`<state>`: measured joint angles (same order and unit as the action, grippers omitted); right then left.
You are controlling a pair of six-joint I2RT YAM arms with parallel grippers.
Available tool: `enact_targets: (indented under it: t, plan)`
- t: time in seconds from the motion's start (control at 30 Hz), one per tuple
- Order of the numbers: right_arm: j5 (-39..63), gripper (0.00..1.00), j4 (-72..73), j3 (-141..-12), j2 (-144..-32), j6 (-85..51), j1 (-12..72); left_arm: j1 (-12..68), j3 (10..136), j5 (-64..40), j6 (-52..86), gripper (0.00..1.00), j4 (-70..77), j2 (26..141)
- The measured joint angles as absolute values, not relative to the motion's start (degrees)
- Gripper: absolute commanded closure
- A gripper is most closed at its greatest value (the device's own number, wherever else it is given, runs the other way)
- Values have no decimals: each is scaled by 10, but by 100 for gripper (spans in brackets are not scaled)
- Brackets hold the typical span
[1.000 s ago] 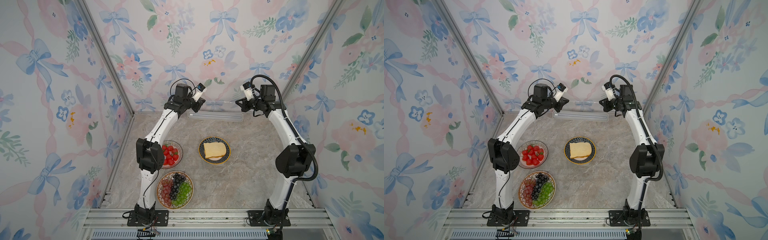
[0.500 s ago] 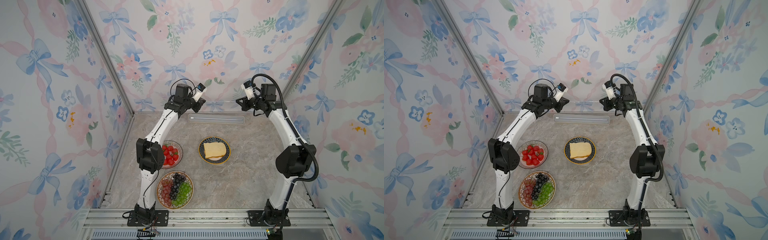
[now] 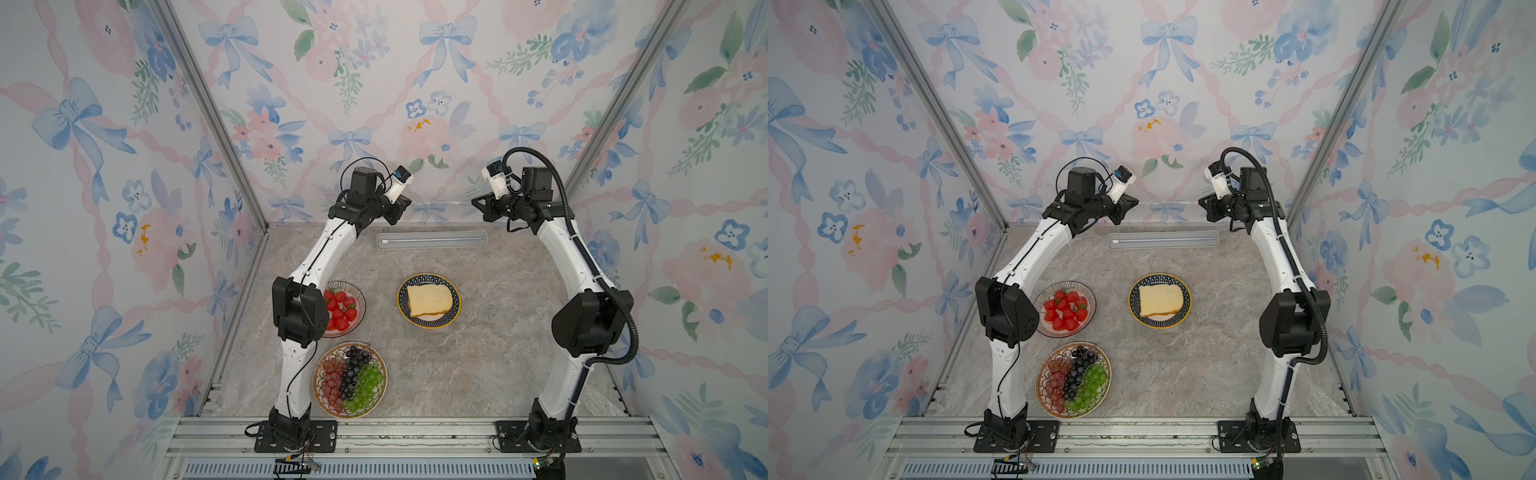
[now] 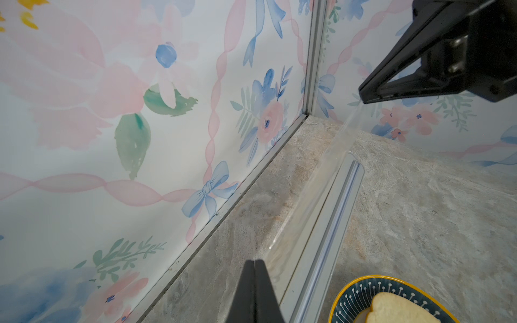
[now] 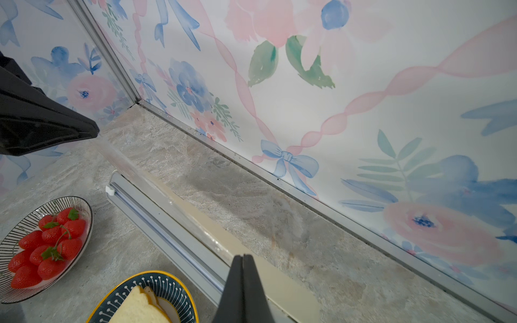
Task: Wrap the plate with plastic wrap
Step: Pull the plastic wrap from the plastic wrap cutting box.
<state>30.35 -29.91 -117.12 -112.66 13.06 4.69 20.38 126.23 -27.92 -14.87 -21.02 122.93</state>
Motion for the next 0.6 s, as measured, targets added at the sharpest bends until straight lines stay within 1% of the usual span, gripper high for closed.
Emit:
enact_targets:
  t: [0.6]
  plan:
    - [300,100,-308,-1172,-1112,131,50,204,1262,-279,-149,100,-211,1218]
